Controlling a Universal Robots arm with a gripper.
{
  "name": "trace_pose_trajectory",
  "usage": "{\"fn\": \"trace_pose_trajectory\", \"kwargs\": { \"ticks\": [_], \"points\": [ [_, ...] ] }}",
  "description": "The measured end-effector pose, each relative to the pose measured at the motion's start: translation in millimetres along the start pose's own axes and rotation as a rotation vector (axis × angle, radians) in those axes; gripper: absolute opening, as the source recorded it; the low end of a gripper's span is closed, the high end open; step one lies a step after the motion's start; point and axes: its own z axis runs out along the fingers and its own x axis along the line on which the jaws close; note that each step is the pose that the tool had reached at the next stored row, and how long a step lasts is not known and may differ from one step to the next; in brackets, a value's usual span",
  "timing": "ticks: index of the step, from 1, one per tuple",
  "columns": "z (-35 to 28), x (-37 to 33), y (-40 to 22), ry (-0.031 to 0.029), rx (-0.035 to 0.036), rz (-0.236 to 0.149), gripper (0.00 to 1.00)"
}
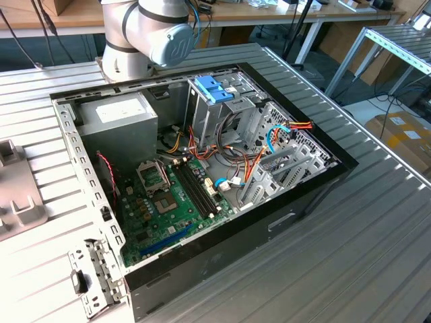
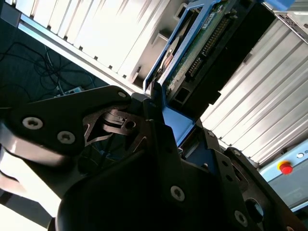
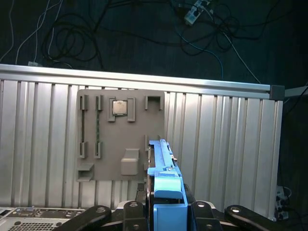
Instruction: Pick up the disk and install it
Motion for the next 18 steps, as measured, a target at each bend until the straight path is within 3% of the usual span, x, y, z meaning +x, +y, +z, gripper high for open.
{"fn": "trace_pose_trajectory", "kwargs": {
  "ticks": [18],
  "points": [
    [0.4, 0.6, -8.2, 0.0, 0.0, 0.0, 0.37]
  ]
}}
